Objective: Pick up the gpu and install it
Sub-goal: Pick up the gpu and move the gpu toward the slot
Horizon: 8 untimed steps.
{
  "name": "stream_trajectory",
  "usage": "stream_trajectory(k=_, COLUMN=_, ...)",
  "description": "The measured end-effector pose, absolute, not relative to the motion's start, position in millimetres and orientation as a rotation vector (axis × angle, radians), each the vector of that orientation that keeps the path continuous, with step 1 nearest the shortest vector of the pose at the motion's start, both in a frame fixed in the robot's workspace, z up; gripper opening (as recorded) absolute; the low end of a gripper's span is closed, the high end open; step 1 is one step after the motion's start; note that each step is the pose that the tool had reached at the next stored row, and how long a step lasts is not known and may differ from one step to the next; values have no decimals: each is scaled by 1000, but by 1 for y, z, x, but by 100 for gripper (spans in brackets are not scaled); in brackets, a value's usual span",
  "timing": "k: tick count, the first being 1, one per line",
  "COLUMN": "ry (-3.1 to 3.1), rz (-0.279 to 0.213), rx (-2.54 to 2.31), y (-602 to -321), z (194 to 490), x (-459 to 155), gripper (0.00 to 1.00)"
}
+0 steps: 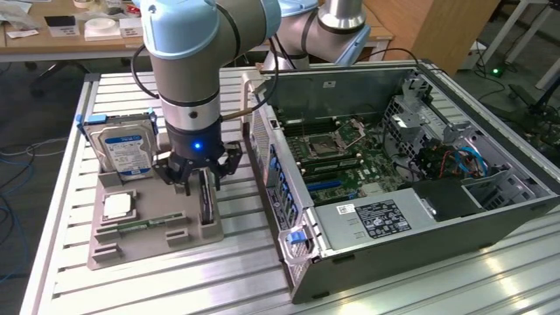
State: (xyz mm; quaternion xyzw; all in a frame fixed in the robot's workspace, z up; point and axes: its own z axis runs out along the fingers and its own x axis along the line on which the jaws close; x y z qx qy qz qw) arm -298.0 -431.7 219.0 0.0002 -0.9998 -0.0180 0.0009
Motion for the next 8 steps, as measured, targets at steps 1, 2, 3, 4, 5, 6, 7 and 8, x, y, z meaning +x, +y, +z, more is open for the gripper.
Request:
stream_trajectory(k=1, ry=-3139, rz=-57, rx=1, y=-432, z=219, x=-298, gripper=58)
stream_trajectory(k=2, ry=-3139, rz=-56, rx=1, y=-432, z=219, x=-298, gripper=58)
stream_trajectory(k=3, ry=-3139, rz=-56, rx=1, y=-432, z=219, x=-298, gripper=56)
stream_trajectory(k=4, ry=-3139, rz=-56, rx=1, y=-432, z=219, x=-298, gripper=56)
stream_trajectory(k=5, ry=-3139, rz=-57, rx=1, y=-432, z=219, x=-298, gripper=49)
stream_trajectory(k=6, ry=-3139, rz=-56, rx=1, y=-432, z=219, x=-298, gripper=49)
stream_trajectory(k=7, ry=-3139, rz=-57, rx=1, y=-432, z=219, x=-298, gripper=49)
stream_trajectory(k=8, ry=-3139, rz=-56, rx=1, y=-432, z=219, x=-298, gripper=49)
